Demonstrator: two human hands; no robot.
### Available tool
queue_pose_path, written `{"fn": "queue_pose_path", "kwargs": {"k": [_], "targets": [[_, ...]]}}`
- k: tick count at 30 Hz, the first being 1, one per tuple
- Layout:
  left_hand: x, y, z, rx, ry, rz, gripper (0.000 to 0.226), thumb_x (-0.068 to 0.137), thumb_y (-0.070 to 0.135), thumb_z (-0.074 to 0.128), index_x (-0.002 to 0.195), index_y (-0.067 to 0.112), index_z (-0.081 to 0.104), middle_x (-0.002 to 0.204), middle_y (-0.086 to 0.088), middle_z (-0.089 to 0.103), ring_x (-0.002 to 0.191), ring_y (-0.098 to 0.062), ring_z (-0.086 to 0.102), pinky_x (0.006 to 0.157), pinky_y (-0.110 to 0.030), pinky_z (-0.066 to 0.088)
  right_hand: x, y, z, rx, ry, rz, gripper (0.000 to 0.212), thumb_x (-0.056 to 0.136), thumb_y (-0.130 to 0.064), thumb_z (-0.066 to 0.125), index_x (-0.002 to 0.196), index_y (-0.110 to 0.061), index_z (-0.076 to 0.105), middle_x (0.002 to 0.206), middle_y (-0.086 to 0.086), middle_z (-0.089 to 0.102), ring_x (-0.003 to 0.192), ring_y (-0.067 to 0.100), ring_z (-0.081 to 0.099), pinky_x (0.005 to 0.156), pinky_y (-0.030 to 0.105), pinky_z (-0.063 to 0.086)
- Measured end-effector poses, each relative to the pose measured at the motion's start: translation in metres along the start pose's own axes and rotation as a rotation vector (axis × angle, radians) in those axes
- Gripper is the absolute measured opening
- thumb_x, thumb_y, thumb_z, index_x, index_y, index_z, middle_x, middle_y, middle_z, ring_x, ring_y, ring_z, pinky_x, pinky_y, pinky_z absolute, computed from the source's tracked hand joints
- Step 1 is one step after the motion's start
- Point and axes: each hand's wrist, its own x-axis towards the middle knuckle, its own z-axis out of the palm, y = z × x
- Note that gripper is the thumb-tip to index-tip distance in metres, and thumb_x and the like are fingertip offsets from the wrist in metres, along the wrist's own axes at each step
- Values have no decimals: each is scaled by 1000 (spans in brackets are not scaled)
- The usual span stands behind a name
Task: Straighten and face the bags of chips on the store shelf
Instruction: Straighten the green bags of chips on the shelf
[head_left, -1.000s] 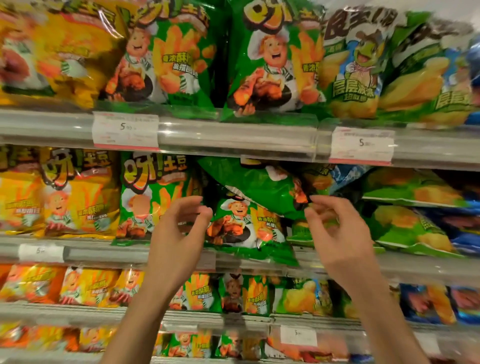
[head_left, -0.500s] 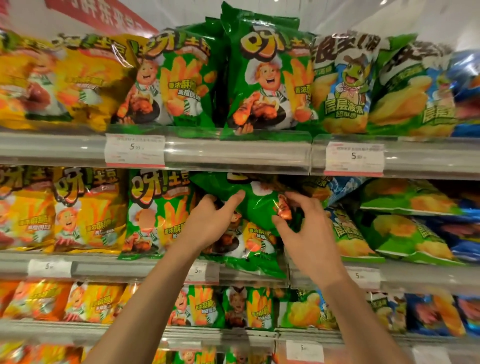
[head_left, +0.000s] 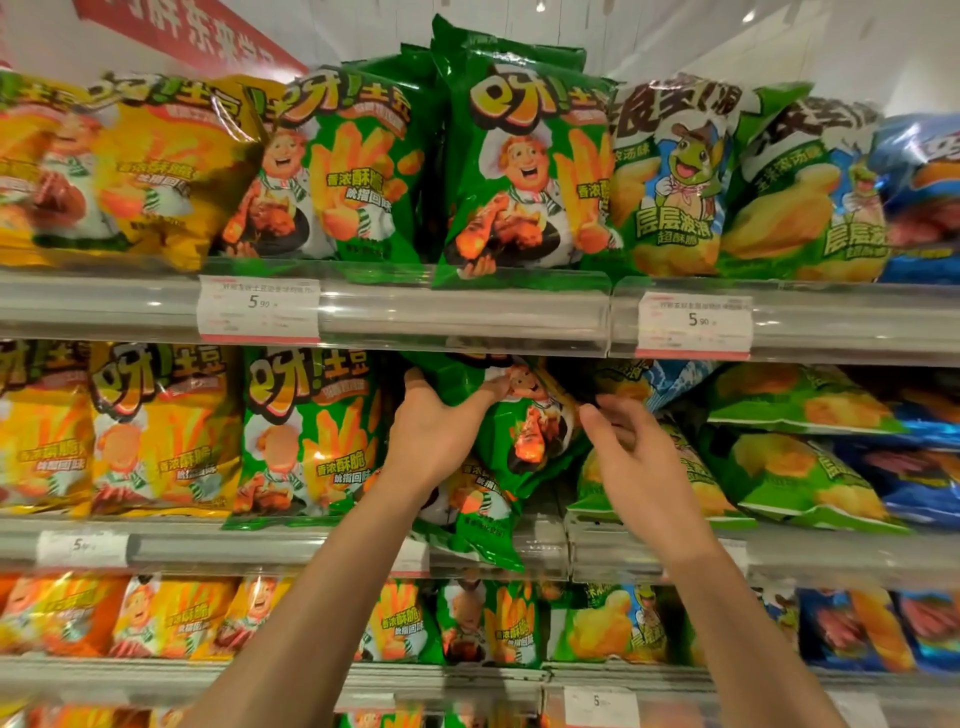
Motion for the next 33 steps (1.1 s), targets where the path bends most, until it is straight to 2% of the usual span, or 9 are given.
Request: {"fn": "queue_pose_path", "kwargs": {"k": [4, 6, 9, 15, 18, 22, 26, 30, 33], "targets": [[3, -2, -3, -108, -66, -16, 83, 73, 47, 84, 139, 15, 44, 114, 10, 65, 102, -11, 65, 84, -30, 56, 13, -4, -7, 2, -52, 56, 53, 94, -60, 51, 135, -28, 53, 115, -19, 60, 108, 1, 57, 83, 18, 40], [2, 0, -7, -154, -114, -51, 76, 74, 42, 85, 136, 17, 48, 115, 7, 68, 101, -13, 68, 88, -35, 58, 20, -8, -10, -20, -63, 72, 57, 91, -66, 51, 135, -29, 55, 119, -14, 62, 111, 7, 57, 91, 26, 43], [-2, 1, -16, -156, -217, -71, 59, 78, 40, 82, 125, 28, 48, 103, 18, 68, 87, -1, 70, 71, -20, 55, 27, -13, -14, 34, -156, 117, 46, 88, -69, 53, 118, -37, 65, 116, -15, 69, 110, 11, 63, 101, 38, 48], [-19, 12, -23, -141, -303, -52, 80, 82, 57, 73, 146, 27, 37, 96, 33, 49, 79, 19, 50, 66, -12, 37, 19, -26, -12, -37, -193, 81, 28, 84, -65, 62, 99, -42, 61, 104, -7, 72, 92, 6, 69, 90, 37, 56], [-26, 13, -27, -78, -294, 11, 80, 75, 67, 74, 137, 25, 46, 112, 20, 63, 96, 5, 60, 77, -19, 46, 3, -28, -11, -73, -220, 92, 44, 76, -77, 60, 105, -43, 60, 107, 5, 71, 96, 15, 70, 93, 47, 54], [-38, 8, -46, -91, -278, 36, 81, 60, 70, 74, 128, 31, 55, 111, 17, 72, 101, -2, 68, 89, -30, 51, -11, -32, -7, 6, -312, 119, 86, 59, -90, 58, 126, -38, 57, 106, -10, 73, 94, 9, 72, 88, 41, 57], [-46, -12, -77, -170, -312, 60, 55, 66, 59, 77, 117, 46, 59, 105, 25, 73, 101, -1, 70, 85, -21, 50, -8, -38, 6, 115, -314, 224, 72, 75, -81, 53, 120, -25, 61, 95, 7, 73, 76, 19, 74, 69, 39, 60], [-50, -34, -110, -185, -203, 51, 91, 53, 69, 79, 135, 49, 46, 122, 30, 59, 112, 4, 60, 96, -24, 44, 8, -33, 34, -451, -212, 145, 79, 90, -78, 27, 131, -15, 51, 108, 12, 69, 98, 30, 67, 77, 36, 50], [-54, -39, -132, -200, -161, 57, 80, 53, 66, 79, 127, 56, 51, 117, 33, 59, 105, 10, 61, 92, -26, 44, 12, -35, 58, -667, -306, 201, 106, 80, -89, 12, 145, -10, 40, 137, 17, 56, 117, 34, 59, 91, 38, 46]]}}
